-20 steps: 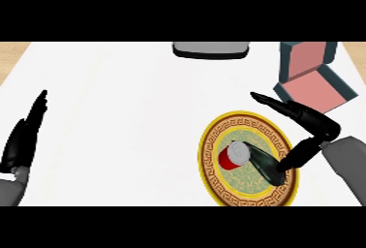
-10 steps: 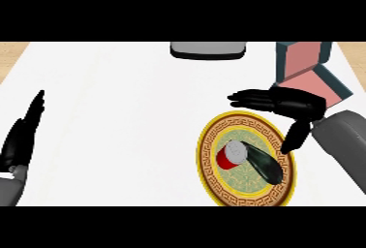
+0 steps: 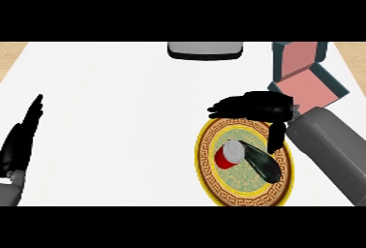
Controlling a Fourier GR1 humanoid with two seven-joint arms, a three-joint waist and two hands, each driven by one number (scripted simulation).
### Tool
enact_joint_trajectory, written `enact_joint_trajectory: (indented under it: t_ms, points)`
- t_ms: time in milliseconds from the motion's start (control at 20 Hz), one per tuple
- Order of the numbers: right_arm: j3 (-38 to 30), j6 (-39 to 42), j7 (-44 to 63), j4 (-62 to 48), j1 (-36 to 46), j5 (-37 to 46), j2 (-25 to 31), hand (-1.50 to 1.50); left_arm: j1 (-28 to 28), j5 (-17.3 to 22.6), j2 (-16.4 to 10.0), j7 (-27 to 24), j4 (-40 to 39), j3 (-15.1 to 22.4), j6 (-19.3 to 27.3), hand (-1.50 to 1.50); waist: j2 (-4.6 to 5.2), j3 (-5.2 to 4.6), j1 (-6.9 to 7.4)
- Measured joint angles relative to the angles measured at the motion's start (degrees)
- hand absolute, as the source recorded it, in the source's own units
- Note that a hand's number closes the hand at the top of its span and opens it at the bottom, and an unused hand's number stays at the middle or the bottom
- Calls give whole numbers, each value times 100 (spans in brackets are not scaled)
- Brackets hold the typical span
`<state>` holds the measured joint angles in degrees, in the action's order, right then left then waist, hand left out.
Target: Pick the can from the plate and place it in the cardboard box
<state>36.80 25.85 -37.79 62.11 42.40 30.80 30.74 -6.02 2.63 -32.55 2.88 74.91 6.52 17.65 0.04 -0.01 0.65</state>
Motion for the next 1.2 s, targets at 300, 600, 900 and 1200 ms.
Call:
enact_joint_trajectory:
  t_ms: [300,600,900,1200]
  points:
    - [-114,93,149,171,-192,512,-258,-150,27,-211,136,-5,-28,-208,-87,0,-5,0,-34]
    - [-303,229,200,323,-349,832,-478,-150,-128,-354,263,-3,-193,-419,-284,0,-5,-1,-51]
    - [-329,387,232,706,-607,823,-533,-150,12,-439,287,19,-41,-576,-393,0,-14,-2,-42]
    - [-375,628,427,1472,-898,649,-471,-150,87,-565,403,89,98,-638,-430,0,-17,-1,-60]
